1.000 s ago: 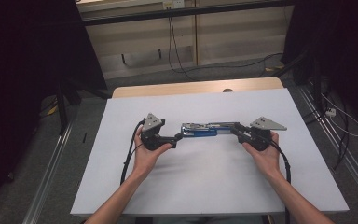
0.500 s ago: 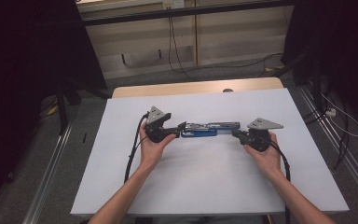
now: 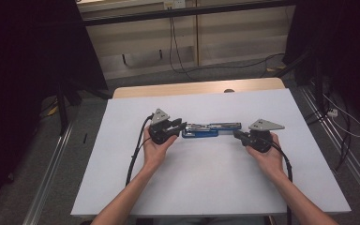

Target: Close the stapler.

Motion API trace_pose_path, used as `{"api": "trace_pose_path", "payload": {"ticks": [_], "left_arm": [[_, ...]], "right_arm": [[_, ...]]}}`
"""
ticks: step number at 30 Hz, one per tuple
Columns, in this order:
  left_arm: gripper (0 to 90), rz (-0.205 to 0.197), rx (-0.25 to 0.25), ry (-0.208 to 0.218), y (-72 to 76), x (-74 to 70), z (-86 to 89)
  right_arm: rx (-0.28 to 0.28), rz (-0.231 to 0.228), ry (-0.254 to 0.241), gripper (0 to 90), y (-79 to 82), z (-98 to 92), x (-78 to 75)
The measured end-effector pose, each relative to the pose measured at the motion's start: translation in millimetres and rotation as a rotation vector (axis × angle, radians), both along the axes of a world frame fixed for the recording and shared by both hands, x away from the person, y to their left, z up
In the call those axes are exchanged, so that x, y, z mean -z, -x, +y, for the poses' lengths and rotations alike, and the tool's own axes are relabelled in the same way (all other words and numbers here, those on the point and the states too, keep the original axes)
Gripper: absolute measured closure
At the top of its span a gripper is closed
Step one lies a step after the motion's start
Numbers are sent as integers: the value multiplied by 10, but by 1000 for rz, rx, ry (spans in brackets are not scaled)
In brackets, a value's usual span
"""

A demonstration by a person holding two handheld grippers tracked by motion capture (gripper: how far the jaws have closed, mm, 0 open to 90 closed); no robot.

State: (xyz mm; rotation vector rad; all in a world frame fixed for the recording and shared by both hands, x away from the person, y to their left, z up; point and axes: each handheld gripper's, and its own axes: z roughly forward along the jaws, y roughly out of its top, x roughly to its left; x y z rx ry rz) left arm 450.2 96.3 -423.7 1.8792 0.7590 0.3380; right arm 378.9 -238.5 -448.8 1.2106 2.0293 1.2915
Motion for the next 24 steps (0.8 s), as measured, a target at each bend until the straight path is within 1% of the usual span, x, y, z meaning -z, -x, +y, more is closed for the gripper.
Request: {"api": "trace_pose_path", "payload": {"ticks": [2, 4, 6, 8, 9, 11, 12, 14, 15, 16, 17, 18, 20, 23, 24], "left_arm": [[773, 3, 14, -17, 7, 15, -12], [828, -6, 26, -39, 14, 24, -22], [900, 12, 31, -38, 9, 36, -19], [900, 16, 32, -64, 11, 58, -32], [900, 12, 19, -79, 16, 73, -41], [900, 22, 28, -82, 8, 100, -65], [900, 20, 29, -92, 10, 106, -80], [900, 30, 34, -91, 5, 122, -107], [900, 34, 40, -106, -1, 125, -116], [900, 30, 40, -117, -11, 126, -123], [900, 34, 36, -121, -23, 121, -119], [900, 40, 33, -117, -36, 116, -117], [900, 40, 31, -123, -58, 97, -111], [900, 37, 41, -146, -72, 95, -137], [900, 46, 46, -156, -73, 104, -146]], "right_arm": [[-1, 1, 0, 900, 1, -2, 1], [-1, 1, 3, 900, 1, -4, 0], [2, 0, 8, 900, -2, -10, 0], [2, 4, 11, 900, -6, -13, 6], [4, 7, 13, 900, -8, -12, 9], [5, 10, 15, 900, -15, -12, 11], [5, 10, 15, 900, -18, -13, 11], [8, 15, 16, 900, -21, -15, 10], [9, 16, 21, 900, -21, -18, 11], [8, 17, 25, 900, -21, -23, 13], [10, 20, 24, 900, -23, -27, 14], [10, 19, 27, 900, -26, -32, 16], [9, 21, 29, 900, -37, -40, 23], [2, 31, 38, 900, -71, -39, 38], [0, 31, 40, 900, -83, -35, 36]]}}
